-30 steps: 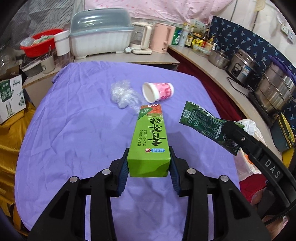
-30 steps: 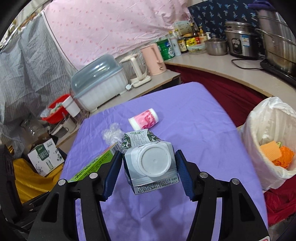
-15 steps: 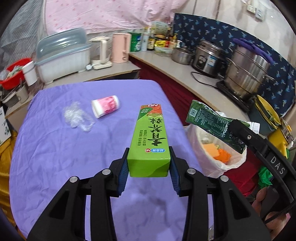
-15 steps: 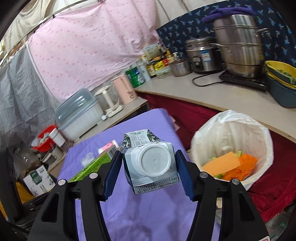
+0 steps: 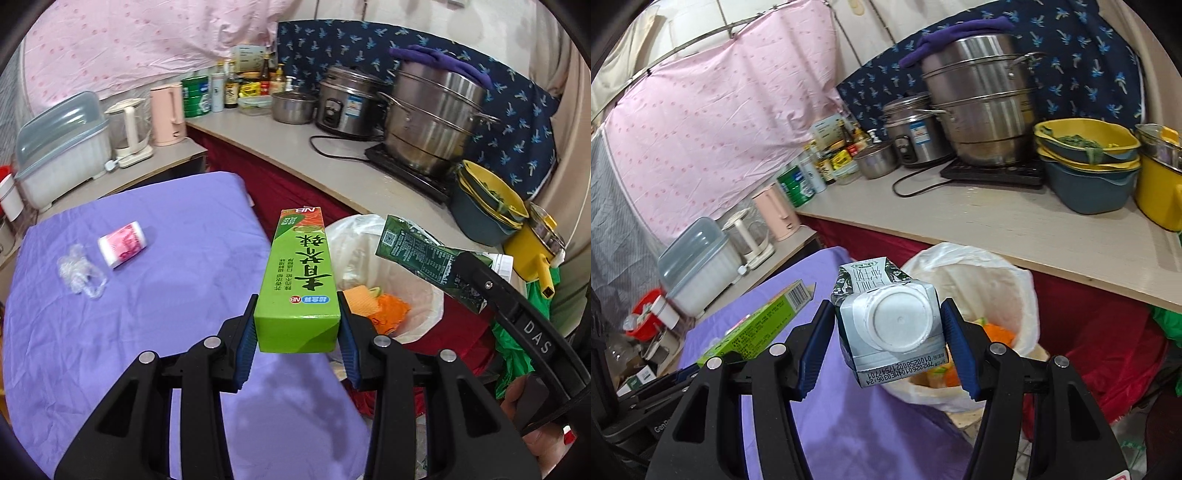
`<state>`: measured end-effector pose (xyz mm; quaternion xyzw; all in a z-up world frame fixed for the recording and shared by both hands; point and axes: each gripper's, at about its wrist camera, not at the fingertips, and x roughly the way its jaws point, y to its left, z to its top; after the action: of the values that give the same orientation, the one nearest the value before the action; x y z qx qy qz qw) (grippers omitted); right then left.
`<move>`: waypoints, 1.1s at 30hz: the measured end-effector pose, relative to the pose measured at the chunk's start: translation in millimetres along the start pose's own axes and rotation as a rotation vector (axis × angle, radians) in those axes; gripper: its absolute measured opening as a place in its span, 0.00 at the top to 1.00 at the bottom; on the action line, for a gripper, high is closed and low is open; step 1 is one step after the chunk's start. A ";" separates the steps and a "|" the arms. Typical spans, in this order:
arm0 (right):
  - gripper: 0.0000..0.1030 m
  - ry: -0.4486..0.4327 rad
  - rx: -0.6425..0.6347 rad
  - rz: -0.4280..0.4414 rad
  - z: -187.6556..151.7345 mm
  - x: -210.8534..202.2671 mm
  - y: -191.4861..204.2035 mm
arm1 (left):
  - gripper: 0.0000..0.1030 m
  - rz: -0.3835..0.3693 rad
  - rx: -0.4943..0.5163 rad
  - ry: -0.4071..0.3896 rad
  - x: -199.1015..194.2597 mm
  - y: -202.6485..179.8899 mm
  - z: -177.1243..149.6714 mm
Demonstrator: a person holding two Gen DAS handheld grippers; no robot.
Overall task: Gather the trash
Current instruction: 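Carry the NB box and carton over the bin and open both grippers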
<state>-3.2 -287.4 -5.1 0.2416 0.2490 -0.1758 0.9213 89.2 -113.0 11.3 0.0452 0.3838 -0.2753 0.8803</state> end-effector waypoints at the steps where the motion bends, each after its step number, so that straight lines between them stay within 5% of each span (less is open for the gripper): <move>1: 0.44 -0.001 0.006 -0.013 0.9 0.3 -6.4 | 0.64 -0.014 0.007 0.005 3.8 -6.8 0.6; 17: 0.44 0.035 0.059 -0.106 5.3 30.9 -62.7 | 0.64 -0.050 0.122 0.076 68.7 -66.8 11.2; 29: 0.45 0.063 0.074 -0.121 10.7 62.4 -68.0 | 0.63 -0.039 0.128 0.111 103.3 -71.2 14.9; 33: 0.45 0.053 0.076 -0.121 13.5 61.2 -65.7 | 0.50 -0.025 0.131 0.094 103.2 -70.3 16.9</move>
<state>22.5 -361.1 -51.6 0.2657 0.2806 -0.2338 0.8922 120.8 -223.7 -39.9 0.1106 0.4066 -0.3084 0.8529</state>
